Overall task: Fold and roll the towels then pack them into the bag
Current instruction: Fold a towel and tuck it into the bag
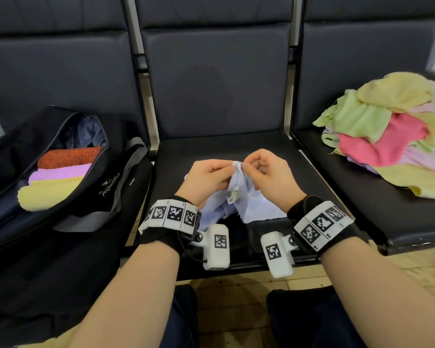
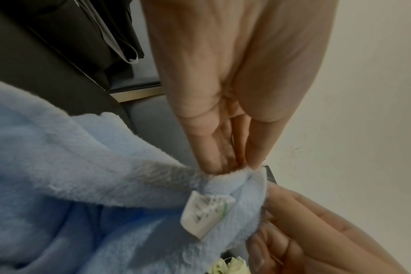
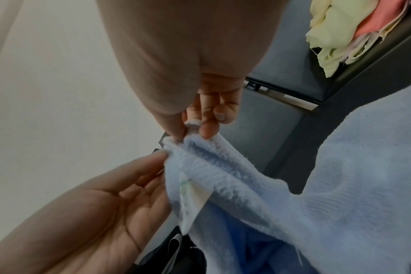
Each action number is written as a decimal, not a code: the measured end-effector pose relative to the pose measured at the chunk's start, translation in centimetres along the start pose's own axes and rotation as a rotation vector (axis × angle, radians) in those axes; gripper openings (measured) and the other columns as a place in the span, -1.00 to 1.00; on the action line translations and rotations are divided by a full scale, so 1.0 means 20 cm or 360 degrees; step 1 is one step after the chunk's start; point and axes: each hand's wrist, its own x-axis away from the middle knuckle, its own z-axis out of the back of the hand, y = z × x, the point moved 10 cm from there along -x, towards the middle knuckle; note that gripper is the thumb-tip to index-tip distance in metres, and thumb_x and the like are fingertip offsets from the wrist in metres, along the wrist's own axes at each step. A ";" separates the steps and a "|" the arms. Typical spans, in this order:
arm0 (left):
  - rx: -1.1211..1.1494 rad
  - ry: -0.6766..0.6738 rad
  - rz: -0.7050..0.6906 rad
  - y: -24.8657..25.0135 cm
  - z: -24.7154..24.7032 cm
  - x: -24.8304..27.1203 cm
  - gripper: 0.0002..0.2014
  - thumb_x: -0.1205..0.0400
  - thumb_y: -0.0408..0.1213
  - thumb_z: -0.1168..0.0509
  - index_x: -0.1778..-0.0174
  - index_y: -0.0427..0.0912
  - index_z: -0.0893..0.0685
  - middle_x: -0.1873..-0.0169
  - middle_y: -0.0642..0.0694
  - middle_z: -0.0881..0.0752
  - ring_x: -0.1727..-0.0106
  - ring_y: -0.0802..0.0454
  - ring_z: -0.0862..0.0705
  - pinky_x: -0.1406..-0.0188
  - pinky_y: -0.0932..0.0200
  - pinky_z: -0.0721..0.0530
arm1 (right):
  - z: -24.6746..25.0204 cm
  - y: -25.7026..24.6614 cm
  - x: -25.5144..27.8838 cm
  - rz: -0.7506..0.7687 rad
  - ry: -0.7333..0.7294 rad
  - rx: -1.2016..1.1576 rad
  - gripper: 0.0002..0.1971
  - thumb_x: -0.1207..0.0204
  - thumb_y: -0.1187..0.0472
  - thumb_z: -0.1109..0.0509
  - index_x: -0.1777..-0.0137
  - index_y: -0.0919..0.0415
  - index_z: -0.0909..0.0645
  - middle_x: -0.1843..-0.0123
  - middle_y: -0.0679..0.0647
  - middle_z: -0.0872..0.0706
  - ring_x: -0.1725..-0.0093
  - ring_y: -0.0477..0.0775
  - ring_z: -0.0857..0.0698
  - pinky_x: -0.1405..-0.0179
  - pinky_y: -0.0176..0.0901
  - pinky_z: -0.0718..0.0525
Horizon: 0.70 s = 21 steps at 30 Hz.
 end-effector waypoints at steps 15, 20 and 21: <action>-0.0071 0.0003 -0.0120 0.04 0.00 -0.01 -0.88 -0.54 -0.40 -0.44 0.02 -0.23 -0.73 0.15 -0.16 -0.81 0.14 0.08 -0.79 0.10 0.22 -0.75 | -0.01 -0.02 0.00 -0.0132 -0.0095 -0.0262 -0.90 -0.57 0.34 -0.39 0.04 0.41 -0.63 0.50 0.13 -0.67 0.57 -0.13 -0.60 0.50 -0.45 -0.52; -0.0041 -0.0052 -0.0065 0.02 0.01 -0.02 -0.91 -0.60 -0.44 -0.36 0.05 -0.22 -0.75 0.11 -0.26 -0.78 0.05 -0.10 -0.74 -0.15 -0.11 -0.67 | -0.02 0.01 0.01 -0.0241 -0.0162 -0.0437 -0.93 -0.60 0.34 -0.34 0.06 0.28 -0.66 0.41 0.18 -0.67 0.57 0.06 -0.62 0.57 -0.24 -0.48; -0.0046 -0.0066 -0.0064 0.02 0.01 -0.02 -0.90 -0.60 -0.45 -0.35 0.05 -0.22 -0.74 0.12 -0.24 -0.78 0.06 -0.08 -0.74 -0.14 -0.09 -0.68 | -0.02 0.02 0.01 -0.0258 -0.0170 -0.0432 -0.90 -0.62 0.34 -0.30 0.02 0.25 -0.66 0.38 0.17 -0.66 0.59 0.07 -0.61 0.60 -0.23 -0.46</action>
